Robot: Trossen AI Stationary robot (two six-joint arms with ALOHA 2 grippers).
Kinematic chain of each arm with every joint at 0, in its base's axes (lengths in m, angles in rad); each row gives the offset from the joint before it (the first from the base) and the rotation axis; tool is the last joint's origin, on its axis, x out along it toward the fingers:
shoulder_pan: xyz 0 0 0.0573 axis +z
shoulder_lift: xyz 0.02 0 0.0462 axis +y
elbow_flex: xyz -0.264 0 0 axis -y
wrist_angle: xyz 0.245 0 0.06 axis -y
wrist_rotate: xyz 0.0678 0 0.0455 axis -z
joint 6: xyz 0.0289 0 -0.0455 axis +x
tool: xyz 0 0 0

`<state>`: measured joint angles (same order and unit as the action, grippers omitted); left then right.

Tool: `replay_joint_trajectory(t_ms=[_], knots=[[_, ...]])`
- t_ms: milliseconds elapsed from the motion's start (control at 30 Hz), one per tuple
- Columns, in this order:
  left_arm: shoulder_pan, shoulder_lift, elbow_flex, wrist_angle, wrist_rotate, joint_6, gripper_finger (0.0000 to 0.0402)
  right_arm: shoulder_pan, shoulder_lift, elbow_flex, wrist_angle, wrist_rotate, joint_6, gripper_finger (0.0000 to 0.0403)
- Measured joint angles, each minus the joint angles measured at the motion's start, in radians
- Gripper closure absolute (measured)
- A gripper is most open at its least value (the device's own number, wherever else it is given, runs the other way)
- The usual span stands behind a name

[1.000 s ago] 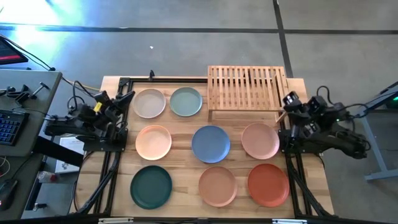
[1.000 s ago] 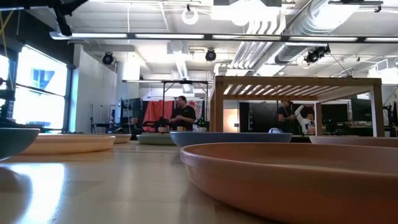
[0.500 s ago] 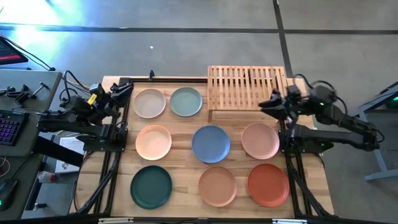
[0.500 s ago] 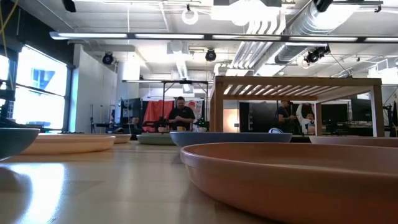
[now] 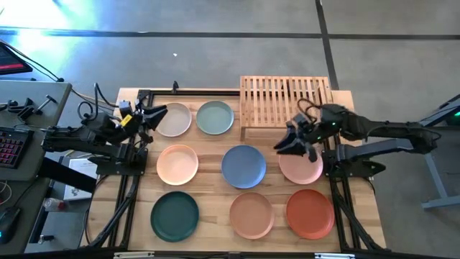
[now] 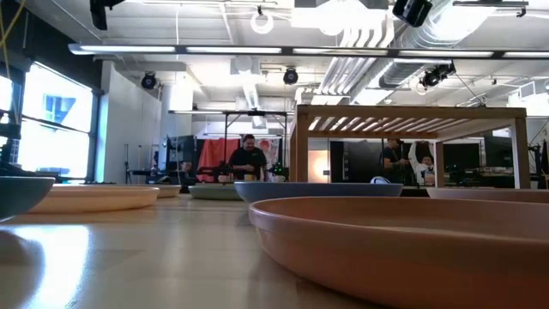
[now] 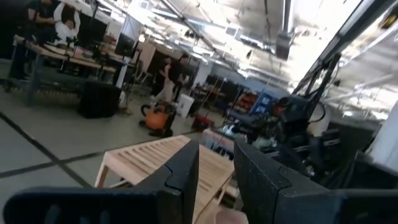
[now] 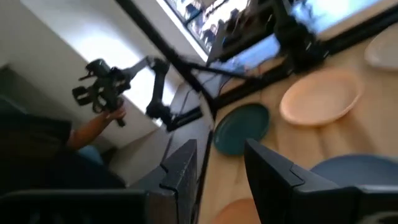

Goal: Place and stack plates onto a shelf
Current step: Put the brown plate on the the shelf

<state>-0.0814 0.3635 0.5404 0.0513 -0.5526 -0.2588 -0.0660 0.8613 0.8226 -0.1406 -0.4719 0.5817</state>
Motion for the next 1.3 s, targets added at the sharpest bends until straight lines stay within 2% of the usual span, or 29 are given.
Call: replay_joint_trajectory(t_ms=[133,533,1067,1300], knots=[[0.0,0.001,0.0,-0.05,-0.001,0.001,0.0312,0.067,0.073,0.021,0.001,0.008,0.03,0.0281],[0.001,0.001,0.0,-0.09,-0.016,0.113,0.0312,0.208,0.289,0.077,-0.01,0.181,0.145,0.0281],[0.001,0.0,0.0,-0.122,-0.016,0.048,0.0312,0.351,0.567,0.081,-0.132,0.256,0.477,0.0281],[0.0,0.0,0.0,-0.209,-0.015,-0.059,0.0312,0.412,0.657,0.081,-0.132,0.267,0.544,0.0281]])
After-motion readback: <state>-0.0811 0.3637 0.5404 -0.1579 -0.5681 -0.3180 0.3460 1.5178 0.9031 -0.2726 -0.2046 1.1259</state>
